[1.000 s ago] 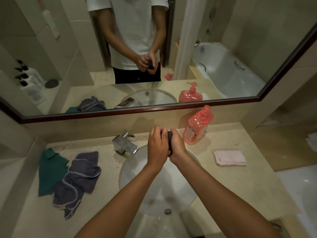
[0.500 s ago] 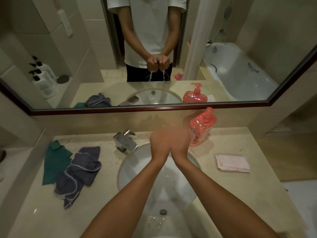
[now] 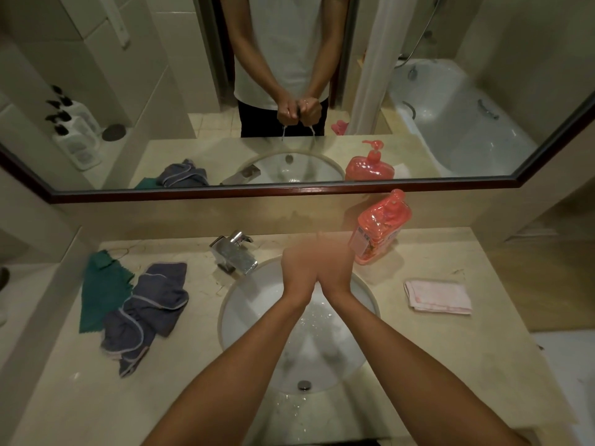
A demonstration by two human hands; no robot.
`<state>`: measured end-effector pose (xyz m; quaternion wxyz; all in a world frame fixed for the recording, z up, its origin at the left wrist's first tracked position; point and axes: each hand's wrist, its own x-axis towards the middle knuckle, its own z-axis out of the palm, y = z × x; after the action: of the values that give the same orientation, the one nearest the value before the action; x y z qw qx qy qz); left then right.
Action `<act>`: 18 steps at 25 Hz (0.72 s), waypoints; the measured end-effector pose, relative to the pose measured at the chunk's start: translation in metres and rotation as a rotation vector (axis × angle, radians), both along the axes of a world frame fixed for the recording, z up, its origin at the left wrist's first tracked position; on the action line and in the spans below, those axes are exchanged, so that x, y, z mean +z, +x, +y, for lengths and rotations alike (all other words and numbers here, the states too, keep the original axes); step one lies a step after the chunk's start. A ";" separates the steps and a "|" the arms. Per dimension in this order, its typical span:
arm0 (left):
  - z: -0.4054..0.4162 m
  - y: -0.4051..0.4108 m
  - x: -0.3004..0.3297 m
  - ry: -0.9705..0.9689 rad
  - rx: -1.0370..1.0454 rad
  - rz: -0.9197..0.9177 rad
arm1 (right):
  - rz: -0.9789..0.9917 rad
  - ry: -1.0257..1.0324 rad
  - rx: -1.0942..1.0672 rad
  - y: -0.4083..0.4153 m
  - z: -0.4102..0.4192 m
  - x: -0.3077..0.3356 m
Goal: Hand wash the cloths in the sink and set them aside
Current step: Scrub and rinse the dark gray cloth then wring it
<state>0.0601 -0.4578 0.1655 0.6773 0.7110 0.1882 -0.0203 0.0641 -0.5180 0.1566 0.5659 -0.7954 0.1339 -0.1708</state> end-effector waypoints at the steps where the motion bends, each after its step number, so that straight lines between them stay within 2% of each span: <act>1: -0.001 -0.001 0.000 -0.003 0.004 0.015 | -0.007 -0.018 0.011 -0.001 -0.001 -0.001; 3: -0.002 -0.005 0.002 0.006 -0.013 0.017 | 0.007 -0.008 0.030 -0.003 -0.005 0.003; 5: 0.001 -0.009 0.011 0.067 -0.089 -0.062 | 0.101 0.087 0.038 -0.003 -0.011 0.014; 8: 0.018 -0.015 0.022 0.276 -0.268 -0.324 | 0.445 0.535 0.014 0.000 -0.023 0.036; 11: 0.027 -0.014 0.027 0.488 -0.473 -0.614 | 0.670 0.901 0.155 0.001 -0.028 0.059; 14: 0.022 -0.012 0.035 0.558 -0.304 -0.692 | 0.637 0.938 0.140 -0.005 -0.013 0.070; 18: 0.013 -0.009 0.046 0.561 -0.146 -0.604 | 0.269 0.670 -0.071 -0.010 0.002 0.068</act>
<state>0.0508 -0.4445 0.2112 0.4789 0.8533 -0.0716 0.1933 0.0542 -0.5164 0.2246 0.7662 -0.5759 0.2833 -0.0310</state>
